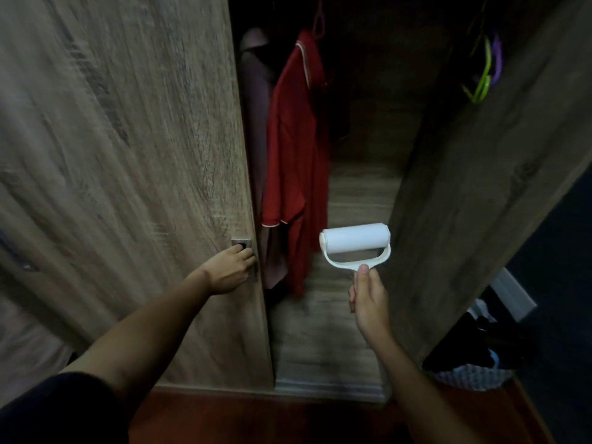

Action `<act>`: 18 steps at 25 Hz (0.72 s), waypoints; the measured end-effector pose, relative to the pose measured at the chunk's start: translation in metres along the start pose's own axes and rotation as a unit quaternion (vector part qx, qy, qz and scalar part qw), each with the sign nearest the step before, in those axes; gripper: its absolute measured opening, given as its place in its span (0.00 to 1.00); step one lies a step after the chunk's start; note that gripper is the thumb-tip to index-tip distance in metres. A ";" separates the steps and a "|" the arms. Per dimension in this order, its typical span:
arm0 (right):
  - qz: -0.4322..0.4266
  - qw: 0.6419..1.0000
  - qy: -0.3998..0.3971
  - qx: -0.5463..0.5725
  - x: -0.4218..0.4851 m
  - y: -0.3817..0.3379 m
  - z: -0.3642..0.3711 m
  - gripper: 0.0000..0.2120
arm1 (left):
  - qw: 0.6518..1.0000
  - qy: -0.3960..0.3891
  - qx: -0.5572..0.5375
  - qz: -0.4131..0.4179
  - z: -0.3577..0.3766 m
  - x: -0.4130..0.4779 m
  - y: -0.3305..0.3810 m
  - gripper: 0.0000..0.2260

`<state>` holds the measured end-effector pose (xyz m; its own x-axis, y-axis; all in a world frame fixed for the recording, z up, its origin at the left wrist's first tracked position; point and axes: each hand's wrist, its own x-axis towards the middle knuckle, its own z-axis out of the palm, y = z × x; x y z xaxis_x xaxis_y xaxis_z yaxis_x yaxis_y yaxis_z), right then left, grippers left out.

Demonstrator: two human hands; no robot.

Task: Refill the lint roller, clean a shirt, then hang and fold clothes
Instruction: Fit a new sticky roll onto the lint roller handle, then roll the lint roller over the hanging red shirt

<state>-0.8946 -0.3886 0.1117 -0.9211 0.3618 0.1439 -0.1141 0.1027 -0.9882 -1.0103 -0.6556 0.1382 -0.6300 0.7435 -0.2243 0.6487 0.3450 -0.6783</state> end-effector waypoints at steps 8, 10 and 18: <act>-0.024 0.999 -0.007 -0.033 -0.004 -0.018 0.014 0.20 | 0.998 -0.016 -0.003 -0.059 0.025 -0.045 -0.022 0.16; -0.026 0.999 -0.008 -0.033 -0.004 -0.021 0.014 0.22 | 0.997 -0.050 -0.015 -0.051 0.026 -0.048 -0.023 0.17; -0.019 0.999 -0.026 -0.010 -0.010 -0.026 0.020 0.17 | 0.990 -0.114 -0.058 -0.063 0.024 -0.055 -0.023 0.16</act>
<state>-0.8896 -0.4133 0.1351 -0.9341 0.3096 0.1776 -0.1422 0.1337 -0.9808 -1.0011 -0.7183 0.1489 -0.7803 0.5467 -0.3038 0.5950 0.4994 -0.6297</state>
